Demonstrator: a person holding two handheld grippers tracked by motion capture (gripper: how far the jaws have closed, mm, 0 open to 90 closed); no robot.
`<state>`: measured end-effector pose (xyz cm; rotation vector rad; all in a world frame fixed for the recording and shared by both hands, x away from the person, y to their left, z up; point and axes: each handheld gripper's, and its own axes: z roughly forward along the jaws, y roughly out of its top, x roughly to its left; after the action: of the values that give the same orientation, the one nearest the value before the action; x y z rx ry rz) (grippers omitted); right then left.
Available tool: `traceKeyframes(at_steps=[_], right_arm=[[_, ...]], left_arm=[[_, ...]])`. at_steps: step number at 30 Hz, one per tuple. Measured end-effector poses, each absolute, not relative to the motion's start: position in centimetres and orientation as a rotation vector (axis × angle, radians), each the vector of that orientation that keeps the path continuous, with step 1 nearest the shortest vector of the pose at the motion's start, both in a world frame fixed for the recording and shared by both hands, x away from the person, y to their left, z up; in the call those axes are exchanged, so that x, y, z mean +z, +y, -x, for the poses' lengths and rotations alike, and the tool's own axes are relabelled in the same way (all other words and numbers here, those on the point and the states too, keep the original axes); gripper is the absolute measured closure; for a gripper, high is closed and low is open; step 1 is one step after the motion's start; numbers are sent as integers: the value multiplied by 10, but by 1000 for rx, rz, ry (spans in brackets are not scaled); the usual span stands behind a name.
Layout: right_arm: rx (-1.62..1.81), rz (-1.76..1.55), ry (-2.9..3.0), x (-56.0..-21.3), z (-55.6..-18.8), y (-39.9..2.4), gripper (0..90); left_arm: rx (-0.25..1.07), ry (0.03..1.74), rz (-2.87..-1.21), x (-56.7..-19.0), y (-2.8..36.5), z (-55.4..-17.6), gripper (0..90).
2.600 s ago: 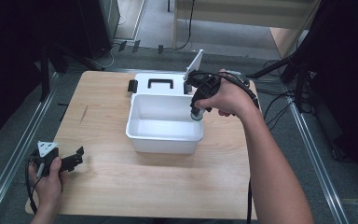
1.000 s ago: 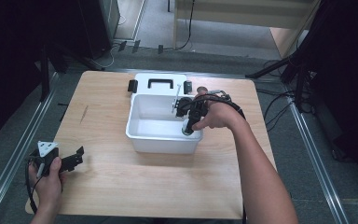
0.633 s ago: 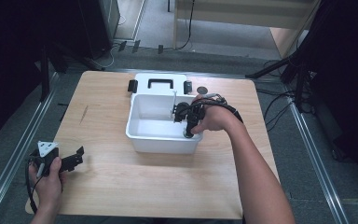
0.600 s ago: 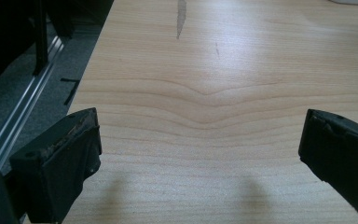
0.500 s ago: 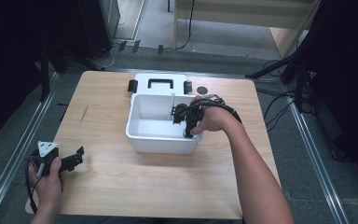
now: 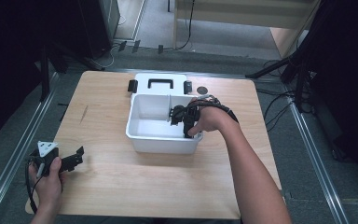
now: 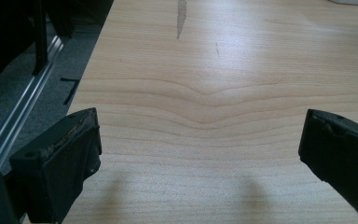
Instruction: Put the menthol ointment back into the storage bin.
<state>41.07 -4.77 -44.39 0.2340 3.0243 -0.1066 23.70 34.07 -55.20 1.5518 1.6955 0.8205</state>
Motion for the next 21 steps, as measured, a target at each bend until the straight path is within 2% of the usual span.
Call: traceKeyframes(at_steps=[9,13,21], right_arm=[[-138,-242,3033,-446,-412,-46,512],[-144,-228,3026,-445,-412,-46,558],[-133,-221,3033,-445,-411,-47,539]], left_arm=[[819,1696,-1546,-552,341,-237,0],[820,1697,-1547,-552,341,-237,0],[820,1697,-1548,-552,341,-237,0]])
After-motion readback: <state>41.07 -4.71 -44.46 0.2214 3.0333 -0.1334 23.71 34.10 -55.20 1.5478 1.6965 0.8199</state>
